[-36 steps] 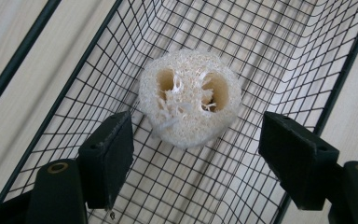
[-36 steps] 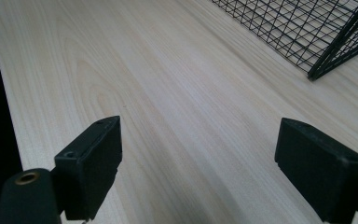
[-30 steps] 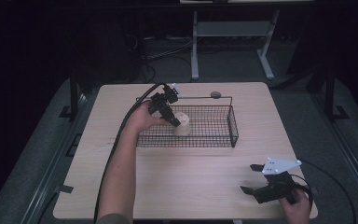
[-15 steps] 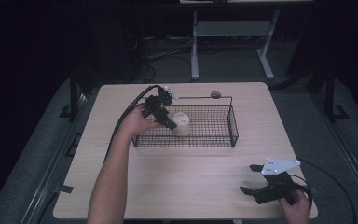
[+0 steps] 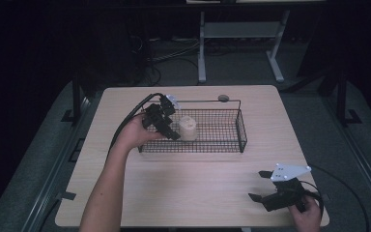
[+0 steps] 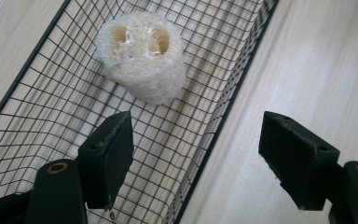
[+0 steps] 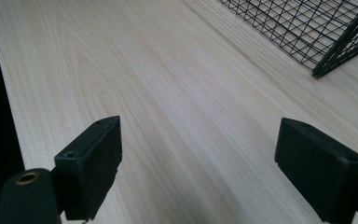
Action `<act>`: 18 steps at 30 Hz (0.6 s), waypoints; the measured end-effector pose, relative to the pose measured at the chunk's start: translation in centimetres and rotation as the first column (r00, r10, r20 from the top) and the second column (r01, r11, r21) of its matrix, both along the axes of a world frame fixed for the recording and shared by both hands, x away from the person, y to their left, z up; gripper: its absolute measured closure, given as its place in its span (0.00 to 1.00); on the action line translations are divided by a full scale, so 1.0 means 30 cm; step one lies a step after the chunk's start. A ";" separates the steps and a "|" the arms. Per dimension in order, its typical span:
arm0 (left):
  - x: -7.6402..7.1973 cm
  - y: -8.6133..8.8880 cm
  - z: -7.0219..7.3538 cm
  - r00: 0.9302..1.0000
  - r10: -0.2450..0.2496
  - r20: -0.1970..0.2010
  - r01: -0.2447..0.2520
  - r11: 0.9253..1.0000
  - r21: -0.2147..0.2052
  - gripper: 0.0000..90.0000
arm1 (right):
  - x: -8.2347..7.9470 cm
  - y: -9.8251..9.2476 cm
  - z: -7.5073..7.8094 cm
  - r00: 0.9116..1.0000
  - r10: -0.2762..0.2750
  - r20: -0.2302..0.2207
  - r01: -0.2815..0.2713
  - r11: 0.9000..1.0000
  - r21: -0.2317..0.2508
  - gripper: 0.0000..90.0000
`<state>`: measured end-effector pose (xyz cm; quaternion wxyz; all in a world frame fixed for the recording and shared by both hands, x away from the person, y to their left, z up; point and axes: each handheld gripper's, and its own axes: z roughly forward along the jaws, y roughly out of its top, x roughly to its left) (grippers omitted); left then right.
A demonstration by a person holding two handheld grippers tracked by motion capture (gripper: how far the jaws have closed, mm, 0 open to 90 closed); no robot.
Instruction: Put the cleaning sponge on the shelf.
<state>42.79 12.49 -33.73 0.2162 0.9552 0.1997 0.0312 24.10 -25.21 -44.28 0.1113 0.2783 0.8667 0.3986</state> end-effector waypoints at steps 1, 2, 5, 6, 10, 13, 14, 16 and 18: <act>0.000 0.000 0.000 1.000 0.000 0.000 0.000 1.000 0.000 0.28 | 0.000 0.000 0.000 1.000 0.000 0.000 0.000 1.000 0.000 0.16; -0.010 0.004 0.002 1.000 -0.001 0.005 0.001 1.000 -0.005 0.28 | 0.000 0.002 -0.001 1.000 0.001 0.000 -0.001 1.000 -0.004 0.16; -0.025 0.011 0.004 1.000 0.004 0.005 -0.004 1.000 -0.014 0.28 | 0.000 0.004 0.000 1.000 -0.003 -0.004 0.003 1.000 -0.003 0.16; -0.030 0.014 0.004 1.000 0.006 0.007 -0.006 1.000 -0.019 0.28 | 0.001 0.004 0.000 1.000 -0.001 -0.002 0.001 1.000 -0.004 0.16; -0.048 0.022 -0.001 1.000 0.000 0.002 0.000 1.000 -0.022 0.28 | 0.000 0.003 -0.001 1.000 -0.004 -0.004 0.004 1.000 -0.003 0.16; -0.060 0.031 -0.006 1.000 -0.001 0.000 0.001 1.000 -0.023 0.28 | 0.001 0.001 -0.001 1.000 -0.004 -0.002 0.004 1.000 -0.004 0.16; -0.064 0.035 -0.007 1.000 0.000 -0.001 0.000 1.000 -0.024 0.28 | 0.001 0.001 -0.002 1.000 -0.005 -0.002 0.005 1.000 -0.006 0.16; -0.072 0.043 -0.008 1.000 0.002 -0.001 -0.002 1.000 -0.026 0.28 | 0.001 0.002 -0.002 1.000 -0.007 -0.003 0.007 1.000 -0.007 0.16; -0.081 0.051 -0.008 1.000 0.003 0.002 -0.003 1.000 -0.027 0.28 | 0.001 0.003 -0.002 1.000 -0.006 -0.003 0.006 1.000 -0.006 0.16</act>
